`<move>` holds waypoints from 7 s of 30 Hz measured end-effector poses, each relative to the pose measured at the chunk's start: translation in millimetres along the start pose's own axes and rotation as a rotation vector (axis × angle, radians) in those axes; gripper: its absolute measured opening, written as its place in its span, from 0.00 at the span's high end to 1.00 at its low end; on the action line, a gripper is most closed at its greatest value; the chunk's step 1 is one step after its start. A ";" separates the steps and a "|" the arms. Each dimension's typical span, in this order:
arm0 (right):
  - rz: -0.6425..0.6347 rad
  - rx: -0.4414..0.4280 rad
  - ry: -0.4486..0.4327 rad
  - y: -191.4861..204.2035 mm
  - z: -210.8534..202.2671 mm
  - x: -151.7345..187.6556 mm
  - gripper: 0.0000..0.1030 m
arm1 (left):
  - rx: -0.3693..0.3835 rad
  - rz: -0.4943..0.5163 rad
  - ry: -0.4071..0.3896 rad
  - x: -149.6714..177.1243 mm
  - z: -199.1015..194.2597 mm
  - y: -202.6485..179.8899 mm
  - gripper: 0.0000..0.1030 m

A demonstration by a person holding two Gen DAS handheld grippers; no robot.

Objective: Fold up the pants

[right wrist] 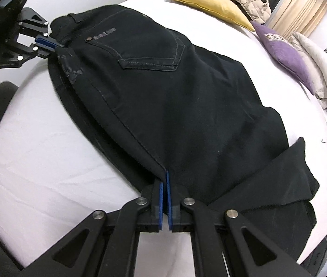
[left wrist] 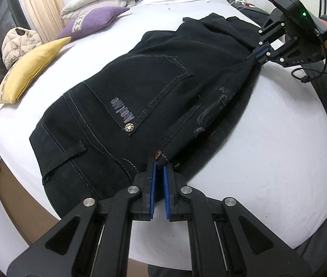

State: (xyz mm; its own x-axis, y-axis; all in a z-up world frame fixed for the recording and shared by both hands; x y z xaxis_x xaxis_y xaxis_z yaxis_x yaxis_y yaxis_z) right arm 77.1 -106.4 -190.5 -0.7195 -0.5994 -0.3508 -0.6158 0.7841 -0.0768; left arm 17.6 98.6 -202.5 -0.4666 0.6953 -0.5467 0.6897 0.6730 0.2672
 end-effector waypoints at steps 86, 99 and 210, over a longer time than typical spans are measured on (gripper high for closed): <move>0.832 0.286 0.202 -346.3 60.6 -28.5 0.95 | -0.120 -0.586 0.062 -68.4 78.9 21.9 0.88; 0.955 0.189 -0.054 -358.9 -2.9 -24.5 0.95 | -0.135 -0.586 0.067 -69.6 78.5 21.5 0.88; 1.378 -0.184 -0.489 -386.8 17.2 181.5 1.00 | -0.206 -0.716 0.041 -71.2 73.6 24.4 0.88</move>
State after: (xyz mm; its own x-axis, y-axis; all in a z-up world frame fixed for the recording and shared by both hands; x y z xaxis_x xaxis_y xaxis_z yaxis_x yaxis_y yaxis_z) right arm 190.3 -515.7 -240.5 -0.6038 0.7288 -0.3229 0.3922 0.6244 0.6755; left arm 108.4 46.9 -215.4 -0.7857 0.0753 -0.6140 0.0936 0.9956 0.0023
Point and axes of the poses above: each gripper's, at about its wrist camera, not at the fingertips, and z roughly the way its jaws point, y to its left, x to its underside, the point moved 8 cm from there along z, roughly the way its jaws point, and after that the axes turned 8 degrees about -x, right-handed, at the moved point
